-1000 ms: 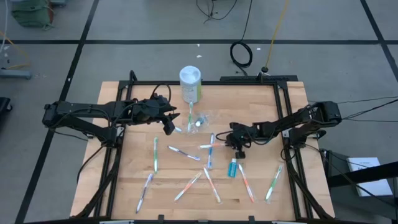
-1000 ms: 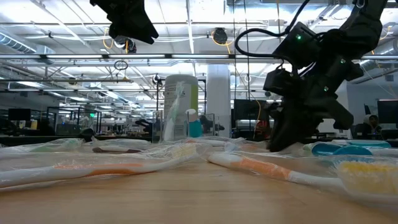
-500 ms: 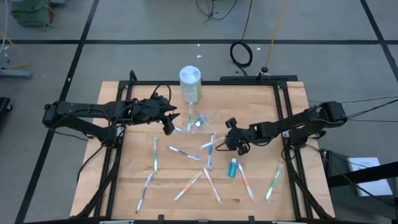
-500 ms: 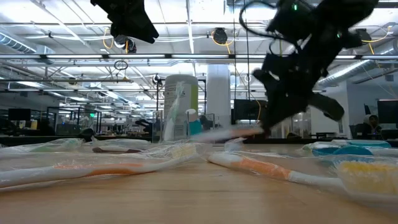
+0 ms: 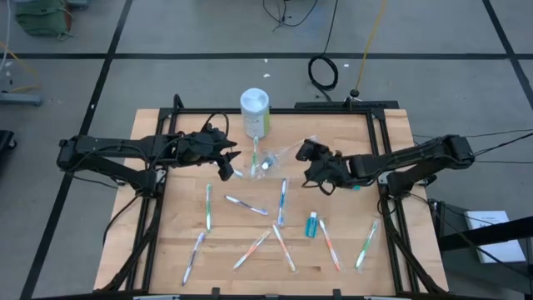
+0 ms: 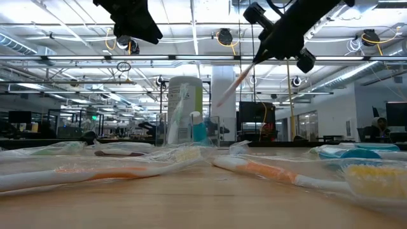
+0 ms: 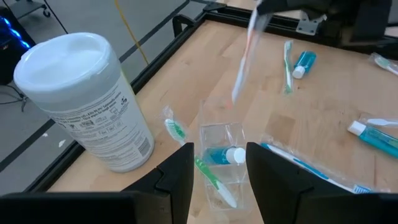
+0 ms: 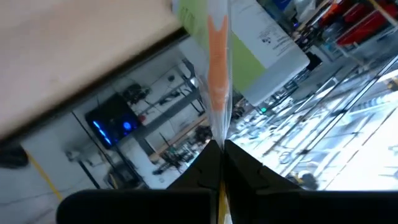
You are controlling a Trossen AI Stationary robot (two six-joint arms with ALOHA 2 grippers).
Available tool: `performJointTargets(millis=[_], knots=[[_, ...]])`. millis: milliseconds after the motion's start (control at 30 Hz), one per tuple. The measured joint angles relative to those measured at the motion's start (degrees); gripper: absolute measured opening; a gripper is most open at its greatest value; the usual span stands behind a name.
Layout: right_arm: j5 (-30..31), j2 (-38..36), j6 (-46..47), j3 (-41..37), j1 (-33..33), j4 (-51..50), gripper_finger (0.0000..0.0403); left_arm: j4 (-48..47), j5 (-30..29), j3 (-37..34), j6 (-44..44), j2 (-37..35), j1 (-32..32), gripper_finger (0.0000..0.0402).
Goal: Pick & Place toothbrushing station
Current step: Put the orange toothbrush into the transparent organizer
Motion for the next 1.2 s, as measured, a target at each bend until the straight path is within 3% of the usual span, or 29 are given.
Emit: performJointTargets(millis=[233, 467, 600, 800, 967, 1200], knots=[[-3.0, 0.6, -3.1, 0.0, -3.4, 0.3, 0.0000, 0.1, 0.0, 0.0, 0.0, 0.0, 0.0, 0.0149], [-11.8, 2.2, -5.1, -2.8, -5.9, 4.3, 0.0000, 0.2, 0.0, 0.0, -0.4, 0.0, 0.0, 0.0149], [-13.6, 2.2, -6.0, -5.5, -7.0, 11.4, 0.0013, 0.2, 0.0, 0.0, -0.5, 0.0, 0.0, 0.0149], [-21.1, 2.2, -3.3, -9.6, -8.9, 24.0, 0.0057, 0.5, -0.1, 0.0, -0.6, 0.0, 0.0, 0.0149], [-28.3, 2.2, 4.6, -11.4, -10.3, 26.8, 0.0100, 0.7, -0.2, 0.0, -1.1, 0.0, 0.0, 0.0149], [-29.6, 2.2, 19.3, -14.2, -10.7, 26.7, 0.0155, 0.7, -0.1, 0.0, -1.2, 0.0, 0.0, 0.0149]])
